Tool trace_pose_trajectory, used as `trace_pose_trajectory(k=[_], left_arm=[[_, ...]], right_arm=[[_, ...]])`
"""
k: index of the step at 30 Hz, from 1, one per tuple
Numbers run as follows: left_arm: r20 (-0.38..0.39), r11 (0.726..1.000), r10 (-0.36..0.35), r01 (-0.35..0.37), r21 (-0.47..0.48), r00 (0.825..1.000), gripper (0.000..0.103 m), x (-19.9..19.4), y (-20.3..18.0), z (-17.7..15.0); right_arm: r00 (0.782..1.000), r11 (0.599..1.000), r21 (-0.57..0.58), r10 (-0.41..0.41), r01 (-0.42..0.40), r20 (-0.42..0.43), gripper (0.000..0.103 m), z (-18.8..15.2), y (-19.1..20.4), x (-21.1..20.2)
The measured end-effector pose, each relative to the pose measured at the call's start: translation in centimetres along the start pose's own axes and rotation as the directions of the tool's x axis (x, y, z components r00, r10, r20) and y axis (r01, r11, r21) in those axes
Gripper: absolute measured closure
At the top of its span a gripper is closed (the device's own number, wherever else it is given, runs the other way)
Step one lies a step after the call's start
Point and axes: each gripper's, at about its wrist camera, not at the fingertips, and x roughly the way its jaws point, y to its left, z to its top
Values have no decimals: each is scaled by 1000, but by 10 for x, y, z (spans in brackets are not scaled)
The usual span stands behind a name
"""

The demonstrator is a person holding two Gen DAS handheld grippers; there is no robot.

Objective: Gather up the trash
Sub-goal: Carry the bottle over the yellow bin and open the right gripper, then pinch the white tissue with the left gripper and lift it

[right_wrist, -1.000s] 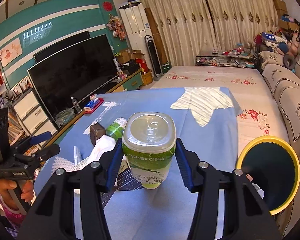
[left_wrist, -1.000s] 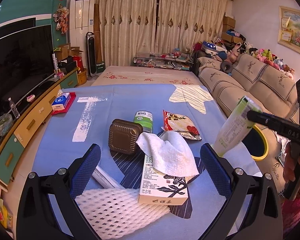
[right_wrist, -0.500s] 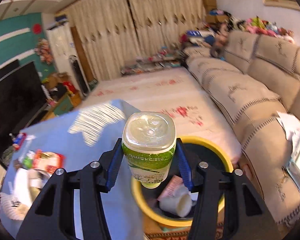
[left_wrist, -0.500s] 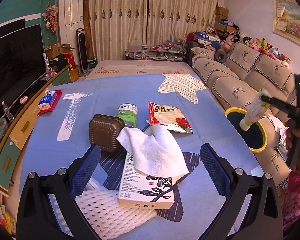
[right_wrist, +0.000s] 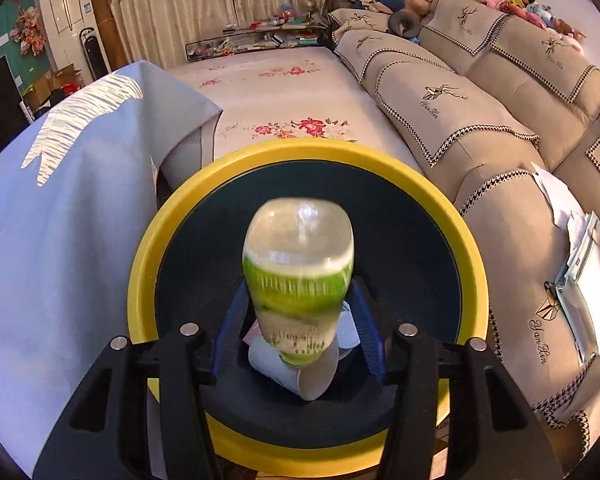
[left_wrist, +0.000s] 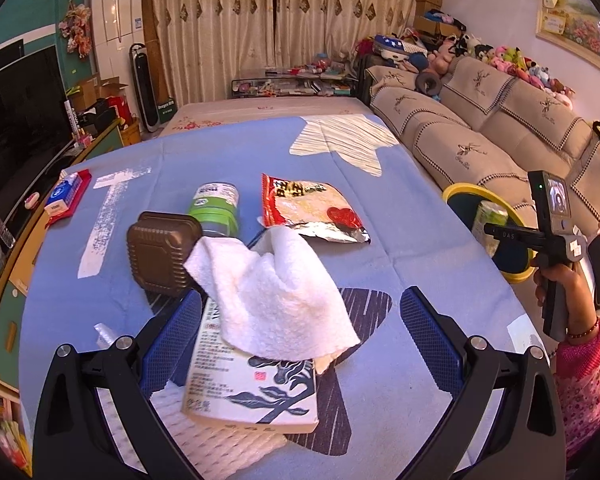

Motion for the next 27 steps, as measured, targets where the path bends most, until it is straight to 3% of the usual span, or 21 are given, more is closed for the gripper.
trace_pose_trajectory(k=[5, 13, 19, 22, 27], left_arm=[[-19, 999, 24, -23, 27, 1000, 5, 14, -5, 4], [-34, 998, 62, -61, 28, 997, 7, 32, 0, 14], [-70, 998, 57, -57, 10, 996, 39, 44, 4, 15], [-77, 999, 31, -32, -13, 997, 61, 43, 8, 15], [-28, 1000, 18, -18, -22, 999, 82, 24, 7, 18]], right_arm=[[1000, 1000, 12, 25, -25, 1, 41, -2, 2, -10], [997, 999, 17, 49, -50, 60, 36, -4, 0, -40], [994, 997, 6, 74, -74, 86, 36, -6, 5, -56], [992, 996, 10, 89, -90, 95, 36, -7, 6, -61], [987, 993, 22, 114, -117, 110, 36, -14, 3, -70]])
